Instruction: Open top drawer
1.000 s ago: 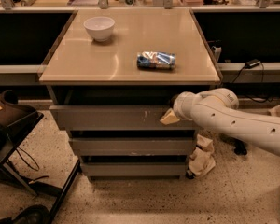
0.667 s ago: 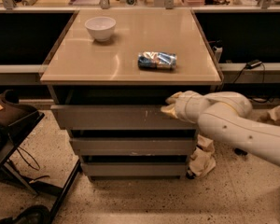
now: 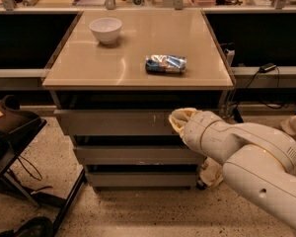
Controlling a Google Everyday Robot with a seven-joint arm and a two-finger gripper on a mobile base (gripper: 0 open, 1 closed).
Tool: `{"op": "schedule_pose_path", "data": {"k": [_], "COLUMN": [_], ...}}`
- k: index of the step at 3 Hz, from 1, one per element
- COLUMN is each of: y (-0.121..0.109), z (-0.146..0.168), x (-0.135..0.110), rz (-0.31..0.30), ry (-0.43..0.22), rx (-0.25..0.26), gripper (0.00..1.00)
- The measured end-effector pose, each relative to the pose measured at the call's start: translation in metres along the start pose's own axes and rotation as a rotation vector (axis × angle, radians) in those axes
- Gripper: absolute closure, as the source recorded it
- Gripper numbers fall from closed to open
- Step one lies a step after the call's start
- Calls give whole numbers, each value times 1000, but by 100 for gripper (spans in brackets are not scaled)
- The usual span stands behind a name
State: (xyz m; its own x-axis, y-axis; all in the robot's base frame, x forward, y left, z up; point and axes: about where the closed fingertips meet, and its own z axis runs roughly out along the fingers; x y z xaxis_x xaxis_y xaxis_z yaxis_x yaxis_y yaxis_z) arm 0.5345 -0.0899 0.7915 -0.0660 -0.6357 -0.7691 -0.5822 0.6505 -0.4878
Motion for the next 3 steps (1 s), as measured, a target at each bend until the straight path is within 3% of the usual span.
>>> {"op": "schedule_pose_path", "data": {"k": [1, 3], "y": [0, 0], "z": [0, 0], "x": [1, 1], "rz": [-6, -6], "ry": [4, 4], "rx": [0, 0], "gripper": [82, 36]}}
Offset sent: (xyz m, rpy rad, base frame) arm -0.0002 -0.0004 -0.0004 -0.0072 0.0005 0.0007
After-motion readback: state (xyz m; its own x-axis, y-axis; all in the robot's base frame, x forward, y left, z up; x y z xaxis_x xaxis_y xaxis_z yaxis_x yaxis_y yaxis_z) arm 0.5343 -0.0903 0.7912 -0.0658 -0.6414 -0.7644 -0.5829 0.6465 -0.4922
